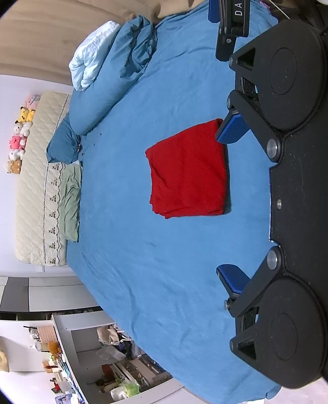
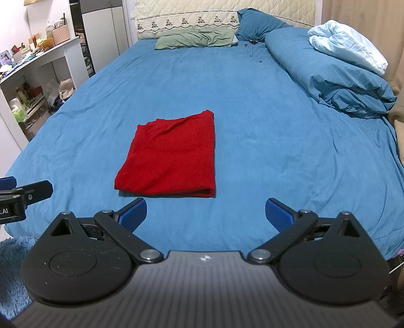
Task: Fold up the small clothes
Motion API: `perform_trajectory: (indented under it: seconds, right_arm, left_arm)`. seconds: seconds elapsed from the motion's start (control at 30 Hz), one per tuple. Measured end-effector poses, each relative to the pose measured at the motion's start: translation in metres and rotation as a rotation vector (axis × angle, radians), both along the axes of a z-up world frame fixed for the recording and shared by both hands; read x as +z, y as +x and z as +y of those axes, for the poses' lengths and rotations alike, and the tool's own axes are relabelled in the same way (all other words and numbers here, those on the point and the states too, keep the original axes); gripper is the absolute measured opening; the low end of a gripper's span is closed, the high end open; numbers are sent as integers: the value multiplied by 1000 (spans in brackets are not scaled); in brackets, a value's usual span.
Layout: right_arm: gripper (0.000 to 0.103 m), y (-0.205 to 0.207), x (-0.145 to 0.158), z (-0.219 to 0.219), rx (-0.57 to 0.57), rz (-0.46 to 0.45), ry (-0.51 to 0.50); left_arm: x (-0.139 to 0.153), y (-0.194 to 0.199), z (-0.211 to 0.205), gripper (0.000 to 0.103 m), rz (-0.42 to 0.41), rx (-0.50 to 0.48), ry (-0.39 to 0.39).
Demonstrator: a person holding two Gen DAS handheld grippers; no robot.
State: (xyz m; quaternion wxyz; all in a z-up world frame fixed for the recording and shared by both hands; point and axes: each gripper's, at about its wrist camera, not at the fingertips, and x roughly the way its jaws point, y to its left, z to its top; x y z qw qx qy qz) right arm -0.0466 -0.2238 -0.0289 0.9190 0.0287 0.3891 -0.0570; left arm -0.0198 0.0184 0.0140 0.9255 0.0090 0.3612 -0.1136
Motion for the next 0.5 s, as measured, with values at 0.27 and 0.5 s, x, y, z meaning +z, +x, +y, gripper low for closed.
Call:
perform_trajectory:
  seconds: [0.27, 0.5]
  right_arm:
    - [103, 0, 0, 0, 1, -1, -2]
    - [103, 0, 0, 0, 0, 0, -1]
  left_arm:
    - [2, 0, -3, 103, -7, -2, 2]
    - [4, -2, -5, 103, -13, -3, 6]
